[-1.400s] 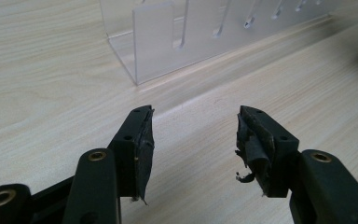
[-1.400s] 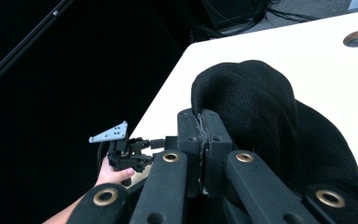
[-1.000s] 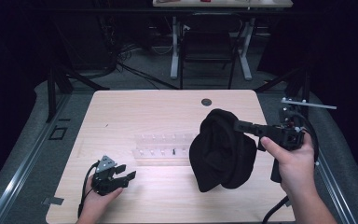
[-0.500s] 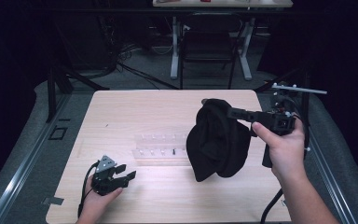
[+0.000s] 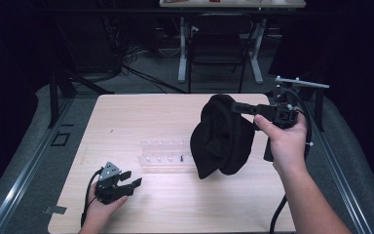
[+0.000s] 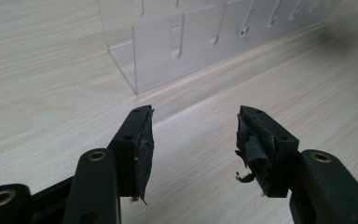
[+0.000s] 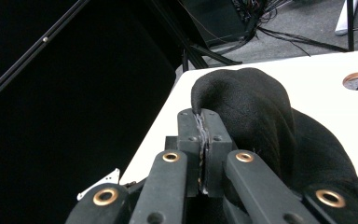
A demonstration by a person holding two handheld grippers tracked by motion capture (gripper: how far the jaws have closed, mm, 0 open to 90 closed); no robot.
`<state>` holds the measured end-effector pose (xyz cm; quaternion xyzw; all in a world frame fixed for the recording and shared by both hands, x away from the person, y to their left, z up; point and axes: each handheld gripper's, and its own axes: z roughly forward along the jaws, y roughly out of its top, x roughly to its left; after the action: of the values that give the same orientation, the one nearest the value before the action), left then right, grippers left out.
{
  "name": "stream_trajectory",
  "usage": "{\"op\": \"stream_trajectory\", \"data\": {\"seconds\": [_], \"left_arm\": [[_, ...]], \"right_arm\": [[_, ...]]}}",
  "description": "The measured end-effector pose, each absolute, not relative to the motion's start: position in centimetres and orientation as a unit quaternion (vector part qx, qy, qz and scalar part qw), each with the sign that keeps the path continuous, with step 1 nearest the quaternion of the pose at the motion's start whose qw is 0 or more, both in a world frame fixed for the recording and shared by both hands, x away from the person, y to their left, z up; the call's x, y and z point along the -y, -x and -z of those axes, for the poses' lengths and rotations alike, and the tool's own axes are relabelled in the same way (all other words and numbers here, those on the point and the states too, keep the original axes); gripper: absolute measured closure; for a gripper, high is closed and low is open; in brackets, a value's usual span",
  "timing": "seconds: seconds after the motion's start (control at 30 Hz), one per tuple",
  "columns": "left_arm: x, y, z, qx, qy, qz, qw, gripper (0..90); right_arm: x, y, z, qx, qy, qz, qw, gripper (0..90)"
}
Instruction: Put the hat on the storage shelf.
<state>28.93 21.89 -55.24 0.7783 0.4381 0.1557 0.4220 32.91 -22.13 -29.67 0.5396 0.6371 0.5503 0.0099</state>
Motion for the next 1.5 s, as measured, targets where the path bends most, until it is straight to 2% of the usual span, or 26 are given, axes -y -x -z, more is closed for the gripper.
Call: {"op": "stream_trajectory", "data": {"seconds": [0.67,1.23,1.5], "left_arm": [[-18.6,-28.2,52.3,-0.385,-0.776,-0.182,0.465,48.0],[-12.3,-29.7,50.0,-0.325,-0.789,-0.201,0.481,48.0],[-10.1,-29.8,49.3,-0.303,-0.793,-0.200,0.490,48.1]], "right_arm": [[20.2,-35.9,29.9,-0.610,-0.570,-0.550,0.021,88.4],[19.7,-37.2,30.5,-0.595,-0.585,-0.549,0.053,88.3],[19.7,-37.5,31.0,-0.588,-0.591,-0.549,0.054,88.2]]}}
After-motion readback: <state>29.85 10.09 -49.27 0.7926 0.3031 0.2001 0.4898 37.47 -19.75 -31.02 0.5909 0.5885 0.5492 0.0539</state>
